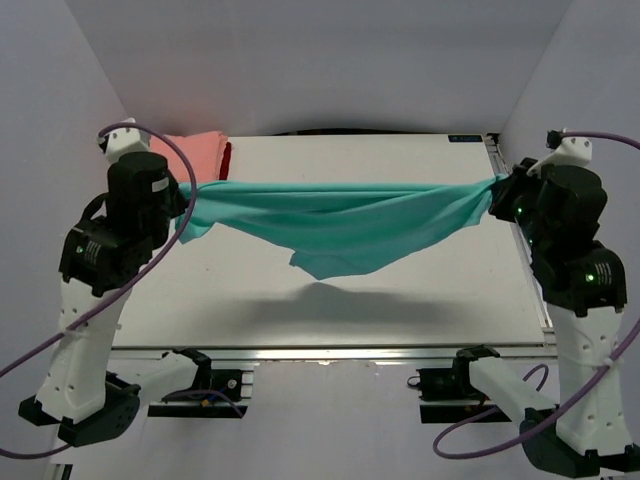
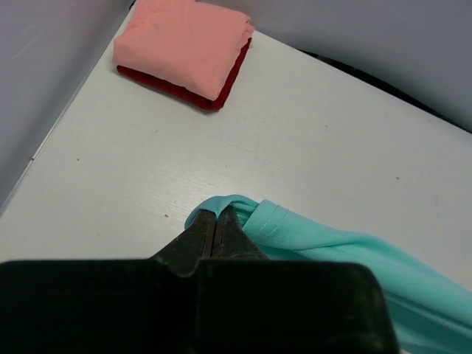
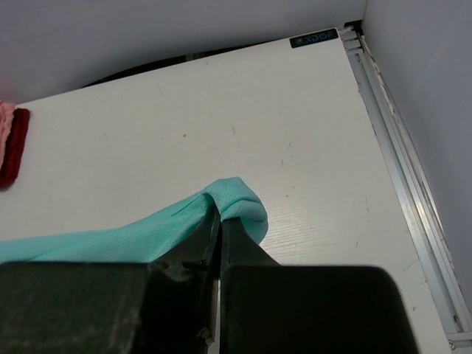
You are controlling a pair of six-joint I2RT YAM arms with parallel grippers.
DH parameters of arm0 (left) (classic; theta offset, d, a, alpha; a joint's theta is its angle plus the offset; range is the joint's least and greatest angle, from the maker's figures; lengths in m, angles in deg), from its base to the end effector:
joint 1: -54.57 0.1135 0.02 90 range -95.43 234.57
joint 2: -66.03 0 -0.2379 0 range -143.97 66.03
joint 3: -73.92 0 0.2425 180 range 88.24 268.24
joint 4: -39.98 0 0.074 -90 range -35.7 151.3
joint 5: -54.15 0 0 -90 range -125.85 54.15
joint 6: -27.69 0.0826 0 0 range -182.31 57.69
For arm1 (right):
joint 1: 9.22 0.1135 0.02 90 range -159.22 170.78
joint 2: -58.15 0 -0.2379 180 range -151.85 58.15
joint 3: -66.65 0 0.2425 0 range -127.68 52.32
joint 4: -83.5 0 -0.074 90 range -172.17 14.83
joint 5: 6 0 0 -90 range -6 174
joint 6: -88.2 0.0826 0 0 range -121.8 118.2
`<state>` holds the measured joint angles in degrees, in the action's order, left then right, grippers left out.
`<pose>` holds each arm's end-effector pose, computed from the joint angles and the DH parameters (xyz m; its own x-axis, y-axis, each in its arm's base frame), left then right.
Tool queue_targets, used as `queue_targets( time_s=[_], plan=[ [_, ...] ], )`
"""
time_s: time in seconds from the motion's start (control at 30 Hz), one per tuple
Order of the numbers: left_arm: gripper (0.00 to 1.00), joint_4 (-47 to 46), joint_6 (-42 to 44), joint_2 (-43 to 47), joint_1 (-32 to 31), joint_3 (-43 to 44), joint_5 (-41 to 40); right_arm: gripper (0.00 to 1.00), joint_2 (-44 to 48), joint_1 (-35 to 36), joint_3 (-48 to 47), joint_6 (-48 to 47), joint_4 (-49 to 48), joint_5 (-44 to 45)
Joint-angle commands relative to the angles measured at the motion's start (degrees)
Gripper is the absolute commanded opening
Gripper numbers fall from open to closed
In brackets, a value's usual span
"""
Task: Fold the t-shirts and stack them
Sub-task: Flatten out the tshirt
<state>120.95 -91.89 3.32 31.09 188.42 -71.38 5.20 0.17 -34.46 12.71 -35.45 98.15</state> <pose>0.1881 -0.0294 0.4466 -0.3192 -0.2993 -0.8992 -0.3435 0.9208 -0.1846 0.1894 0.0109 0.4497 -0.1938 0.2142 -0.9574 0.1296 0.9729 0.1914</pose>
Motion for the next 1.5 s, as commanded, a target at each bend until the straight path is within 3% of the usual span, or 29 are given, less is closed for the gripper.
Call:
queue_targets(
  time_s=[0.0, 0.13, 0.4, 0.53, 0.63, 0.77, 0.83, 0.87, 0.97, 1.0, 1.07, 1.1, 1.2, 1.47],
  plan=[
    [0.0, 5.5, 0.58, 1.64, 0.72, 5.1, -2.27, 0.0, 1.88, -1.21, -2.59, -1.93, 3.11, 0.28],
    [0.0, 8.67, -0.38, 2.33, 0.81, 8.71, 3.25, 0.0, 2.14, -1.21, -6.99, -0.62, 8.47, -4.57],
    [0.0, 11.22, -0.39, 1.29, 0.72, 8.98, 5.21, 0.0, 1.63, -1.13, -2.61, 0.44, 10.06, -8.96],
    [0.0, 3.7, 1.45, -4.24, 0.81, 0.67, 3.89, 0.0, -4.95, -1.21, 3.8, 0.44, 4.89, -11.42],
    [0.0, -3.71, 3.74, -13.98, 1.25, -3.23, 4.41, 0.0, -13.1, -1.21, 7.59, 0.88, -2.32, -12.04],
    [0.0, -10.48, 5.85, -36.96, 5.19, 2.02, 9.58, 0.0, -28.06, -1.21, 5.41, 2.02, -7.95, -9.33],
    [0.11, -11.81, 5.94, -45.08, 8.8, 9.8, 15.38, 0.0, -36.32, -1.74, 2.77, 2.63, -11.21, -8.09],
    [0.27, -11.37, 5.68, -52.78, 10.9, 12.9, 16.53, 0.0, -39.05, -2.35, 1.72, 2.98, -11.65, -7.39],
    [0.51, -6.99, 5.33, -62.15, 13.28, 24.14, 20.32, 0.01, -49.51, -3.49, -4.17, 4.56, -9.02, -7.04],
    [0.63, -6.37, 5.24, -65.31, 14.16, 25.58, 20.32, 0.17, -53.27, -3.59, -4.97, 4.83, -8.84, -6.95],
    [0.71, -8.19, 4.89, -65.95, 15.13, 25.34, 20.94, 0.4, -55.5, -3.76, -5.86, 5.71, -9.18, -6.68],
    [0.74, -9.42, 4.89, -64.82, 15.4, 24.28, 21.29, 0.65, -56.29, -3.85, -5.33, 5.63, -10.15, -7.12],
    [0.77, -13.03, 4.71, -60.44, 16.1, 19.45, 22.08, 0.89, -56.83, -3.94, -4.89, 5.36, -11.56, -6.51],
    [0.79, -14.71, 5.76, -51.55, 17.24, 11.01, 20.85, 0.89, -55.16, -5.87, -2.78, 2.82, -12.09, -1.94]
  ],
)
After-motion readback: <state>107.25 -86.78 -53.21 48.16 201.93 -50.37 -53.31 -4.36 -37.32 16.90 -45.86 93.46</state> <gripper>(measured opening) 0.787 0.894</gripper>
